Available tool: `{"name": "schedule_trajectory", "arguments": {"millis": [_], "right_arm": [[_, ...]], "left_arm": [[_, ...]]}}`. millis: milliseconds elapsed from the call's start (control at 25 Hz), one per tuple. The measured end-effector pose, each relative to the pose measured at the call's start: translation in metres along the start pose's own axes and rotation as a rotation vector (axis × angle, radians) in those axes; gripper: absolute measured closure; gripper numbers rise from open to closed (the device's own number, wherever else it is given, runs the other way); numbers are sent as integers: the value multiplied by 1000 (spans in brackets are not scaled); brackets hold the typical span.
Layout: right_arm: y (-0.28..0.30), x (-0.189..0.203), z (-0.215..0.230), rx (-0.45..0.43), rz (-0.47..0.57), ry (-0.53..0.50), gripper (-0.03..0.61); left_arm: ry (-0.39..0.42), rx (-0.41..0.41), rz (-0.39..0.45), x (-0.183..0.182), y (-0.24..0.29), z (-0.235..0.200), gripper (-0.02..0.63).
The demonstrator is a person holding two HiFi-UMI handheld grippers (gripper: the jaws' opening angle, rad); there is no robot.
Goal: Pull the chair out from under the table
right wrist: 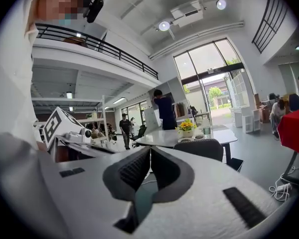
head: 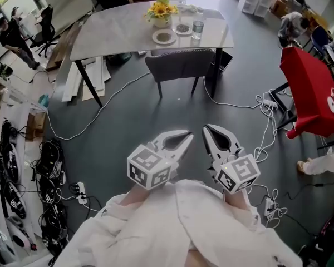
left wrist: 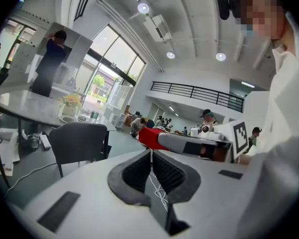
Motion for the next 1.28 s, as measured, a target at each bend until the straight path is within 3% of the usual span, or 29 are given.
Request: {"name": "schedule_trajectory", "arguments": {"millis": [360, 520, 1280], "right_arm": [[49, 3, 30, 30, -41, 26, 574], [72, 1, 51, 31, -43, 32, 574], [225, -51, 206, -95, -87, 25, 574]], "left_arm": [[-76, -31, 4, -11, 16, -66, 589], [-75, -41, 4, -21, 32, -91, 588], [-98, -142, -8, -111, 164, -237, 589]]}}
Point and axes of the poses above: the fingertips, and each gripper's own axes: y forward along the fingers, z to its right, x out of its underside, the point moved 5 cm from there along -y, backward along the fingers, and after that the axes turned 1 degree about y, right-handed, at the moved point
